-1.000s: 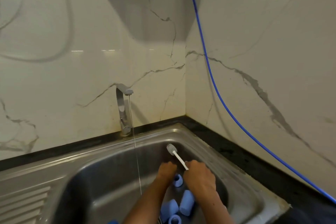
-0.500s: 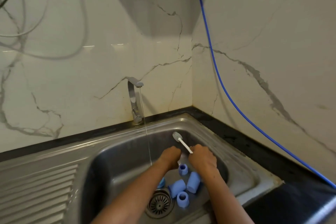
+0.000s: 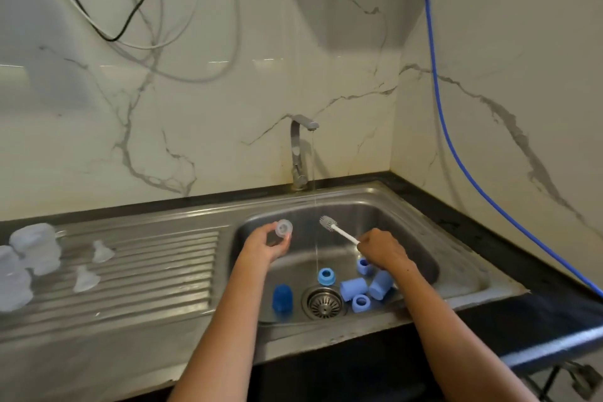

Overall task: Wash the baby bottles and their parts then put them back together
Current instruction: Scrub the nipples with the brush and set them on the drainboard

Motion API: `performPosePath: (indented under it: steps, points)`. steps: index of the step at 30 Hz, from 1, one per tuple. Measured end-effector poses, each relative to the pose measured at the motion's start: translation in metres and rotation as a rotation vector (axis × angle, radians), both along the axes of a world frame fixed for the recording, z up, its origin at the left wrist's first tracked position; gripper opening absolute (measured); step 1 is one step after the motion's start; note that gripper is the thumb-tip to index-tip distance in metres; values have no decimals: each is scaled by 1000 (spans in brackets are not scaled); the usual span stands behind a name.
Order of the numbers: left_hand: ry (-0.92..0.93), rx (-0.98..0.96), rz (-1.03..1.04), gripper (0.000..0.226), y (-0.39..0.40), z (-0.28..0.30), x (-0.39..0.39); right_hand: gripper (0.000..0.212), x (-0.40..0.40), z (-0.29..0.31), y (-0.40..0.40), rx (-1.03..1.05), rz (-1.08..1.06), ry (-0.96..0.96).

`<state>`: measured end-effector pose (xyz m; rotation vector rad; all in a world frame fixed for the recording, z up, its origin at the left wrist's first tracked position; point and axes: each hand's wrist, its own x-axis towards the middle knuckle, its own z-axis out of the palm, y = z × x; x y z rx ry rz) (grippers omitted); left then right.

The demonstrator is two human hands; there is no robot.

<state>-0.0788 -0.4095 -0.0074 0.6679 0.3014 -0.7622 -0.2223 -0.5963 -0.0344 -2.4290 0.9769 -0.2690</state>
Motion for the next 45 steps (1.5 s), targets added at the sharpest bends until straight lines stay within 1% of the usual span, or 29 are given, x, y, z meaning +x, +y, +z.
performPosePath:
  steps: [1,2,3,4,5,6,7,8,9,10,12,14,17,21,24,25,27,28,31,34,35,36,37,38,39,40,41,42,45]
  points:
    - [148,-124,59,46,10,0,-1,25,2,-2,3,12,58,-21]
    - [223,-218,93,46,17,-1,-3,29,4,-3,6,25,119,-47]
    - [153,-239,129,40,22,-3,-8,32,6,-3,8,40,175,-76]
    - [-96,-141,102,30,29,-9,-14,35,8,-2,10,52,224,-102]
    - [-240,-31,22,18,30,-11,-17,37,9,-2,10,65,264,-126]
    - [-310,-4,-55,12,28,-11,-21,38,11,-1,10,76,297,-152]
    - [-323,-6,-103,18,25,-19,-17,38,11,0,9,92,322,-187]
    - [-328,12,-55,30,24,-23,-15,38,10,1,9,119,341,-235]
    - [-289,-11,24,41,22,-27,-8,37,9,2,9,152,358,-289]
    - [-214,-59,101,42,20,-23,-1,35,9,3,10,183,376,-336]
    - [-158,-141,149,30,18,-21,9,34,8,6,14,224,436,-368]
    - [11,-185,176,20,10,-17,20,34,9,7,20,230,501,-335]
    - [-66,-81,98,9,6,-19,26,37,11,7,23,210,525,-304]
    - [-65,-95,131,8,11,-22,35,37,10,8,21,178,534,-281]
    - [-67,-97,144,27,11,-23,38,38,9,7,22,168,550,-286]
    - [-73,-89,142,30,11,-23,38,38,9,7,22,153,555,-282]
    - [-129,-25,114,19,9,-24,41,38,8,9,22,67,565,-243]
    - [-160,21,105,21,9,-24,41,38,8,11,22,3,574,-212]
    - [-225,125,164,46,6,-25,40,39,6,18,26,-258,580,-121]
    - [-240,142,184,46,7,-27,43,41,8,19,41,-460,545,-48]
    - [-244,140,162,39,7,-26,44,39,9,17,46,-392,544,-59]
    - [-260,132,126,27,7,-26,46,37,8,16,49,-171,541,-102]
    - [-271,119,79,15,7,-26,47,34,7,16,49,175,515,-156]
    - [-284,104,30,11,7,-25,47,30,4,18,46,530,455,-187]
    - [-298,93,-16,14,5,-24,45,28,0,21,42,747,406,-189]
    - [-309,98,-51,20,3,-26,44,27,-3,23,37,793,392,-178]
    - [-323,132,-61,29,0,-30,43,27,-4,25,34,707,399,-164]
    - [-335,190,-43,37,-3,-33,41,28,-3,24,33,495,421,-141]
    - [-352,344,93,45,-6,-36,40,37,7,21,44,-336,440,33]
